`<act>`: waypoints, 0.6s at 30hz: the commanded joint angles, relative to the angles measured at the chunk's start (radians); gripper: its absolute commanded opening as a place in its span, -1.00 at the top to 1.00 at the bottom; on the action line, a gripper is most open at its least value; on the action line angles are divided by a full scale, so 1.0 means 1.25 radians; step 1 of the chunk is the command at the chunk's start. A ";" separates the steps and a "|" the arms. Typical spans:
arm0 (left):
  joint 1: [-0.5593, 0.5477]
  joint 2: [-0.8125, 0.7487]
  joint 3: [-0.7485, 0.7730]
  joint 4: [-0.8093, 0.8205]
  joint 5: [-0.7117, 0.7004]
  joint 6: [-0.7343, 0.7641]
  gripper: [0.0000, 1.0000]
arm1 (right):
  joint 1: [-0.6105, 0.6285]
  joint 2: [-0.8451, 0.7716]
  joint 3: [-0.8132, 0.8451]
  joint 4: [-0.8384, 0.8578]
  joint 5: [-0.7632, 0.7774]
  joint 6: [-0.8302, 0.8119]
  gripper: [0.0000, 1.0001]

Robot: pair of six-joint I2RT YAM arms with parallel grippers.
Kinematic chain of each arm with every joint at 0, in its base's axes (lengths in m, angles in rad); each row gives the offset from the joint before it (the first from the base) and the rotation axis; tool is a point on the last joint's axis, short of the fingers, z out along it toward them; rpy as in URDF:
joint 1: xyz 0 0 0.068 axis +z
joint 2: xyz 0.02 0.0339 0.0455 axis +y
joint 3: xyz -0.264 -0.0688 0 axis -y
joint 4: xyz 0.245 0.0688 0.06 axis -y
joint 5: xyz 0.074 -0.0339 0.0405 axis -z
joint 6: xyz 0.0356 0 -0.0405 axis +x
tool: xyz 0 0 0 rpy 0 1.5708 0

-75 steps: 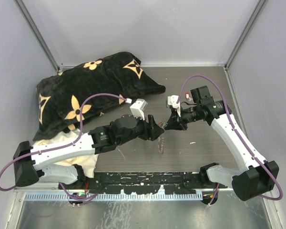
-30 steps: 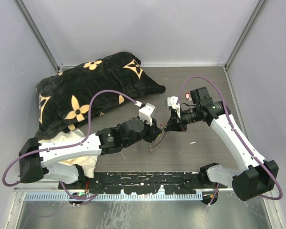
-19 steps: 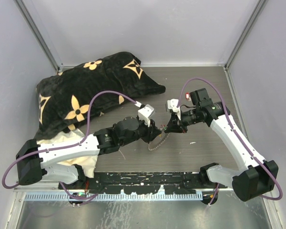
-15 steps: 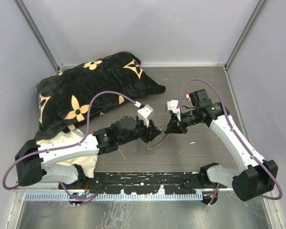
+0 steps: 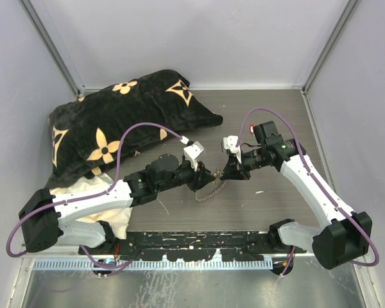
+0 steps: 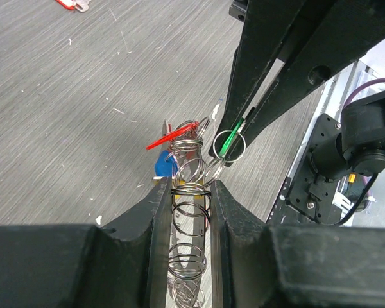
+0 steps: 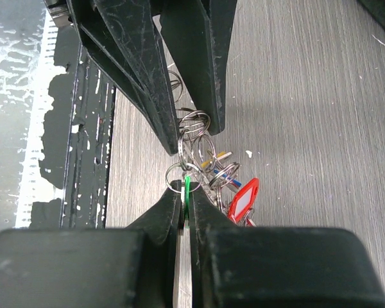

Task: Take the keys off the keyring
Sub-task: Remove the key from the keyring.

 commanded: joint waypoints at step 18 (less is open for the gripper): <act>0.026 0.004 -0.059 0.219 0.036 -0.025 1.00 | 0.007 -0.007 -0.038 0.091 -0.020 0.057 0.89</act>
